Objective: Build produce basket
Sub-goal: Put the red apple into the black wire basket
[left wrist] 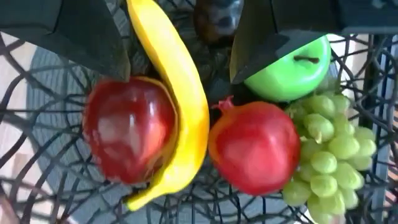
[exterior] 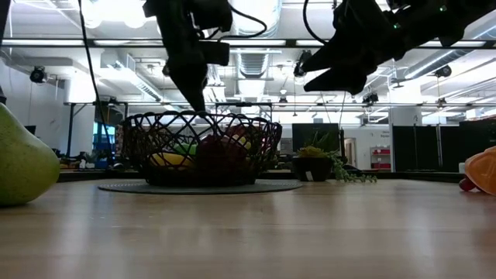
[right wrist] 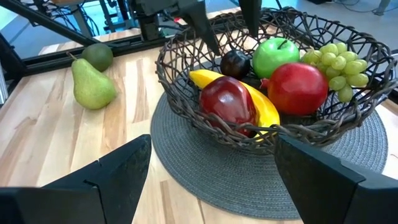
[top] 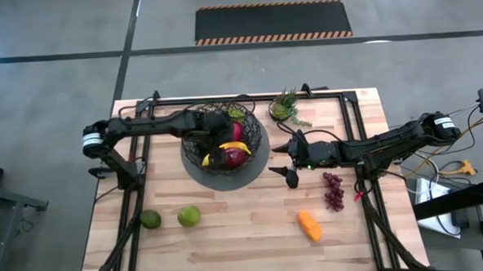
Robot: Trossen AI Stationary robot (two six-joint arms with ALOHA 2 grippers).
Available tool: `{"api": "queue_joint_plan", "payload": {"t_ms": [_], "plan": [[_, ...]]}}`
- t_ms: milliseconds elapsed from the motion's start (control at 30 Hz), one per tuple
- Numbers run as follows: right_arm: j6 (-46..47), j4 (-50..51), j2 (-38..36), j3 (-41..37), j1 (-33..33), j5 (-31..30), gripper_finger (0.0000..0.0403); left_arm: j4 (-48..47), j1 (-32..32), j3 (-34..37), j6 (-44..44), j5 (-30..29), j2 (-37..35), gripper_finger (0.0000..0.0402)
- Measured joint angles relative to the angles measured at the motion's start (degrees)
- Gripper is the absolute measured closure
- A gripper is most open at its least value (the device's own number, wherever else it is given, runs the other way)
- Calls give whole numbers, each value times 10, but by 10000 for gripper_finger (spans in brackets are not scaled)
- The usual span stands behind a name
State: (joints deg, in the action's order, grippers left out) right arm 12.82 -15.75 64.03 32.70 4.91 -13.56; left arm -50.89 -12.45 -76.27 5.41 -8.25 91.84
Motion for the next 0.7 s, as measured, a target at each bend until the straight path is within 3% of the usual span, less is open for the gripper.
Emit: {"api": "queue_joint_plan", "payload": {"t_ms": [533,700], "plan": [[0,0,0,-1,0,0,81,18,0,8,12,12,-16,140],[0,0,0,-1,0,0,83,18,0,9,9,26,-17,113]]}}
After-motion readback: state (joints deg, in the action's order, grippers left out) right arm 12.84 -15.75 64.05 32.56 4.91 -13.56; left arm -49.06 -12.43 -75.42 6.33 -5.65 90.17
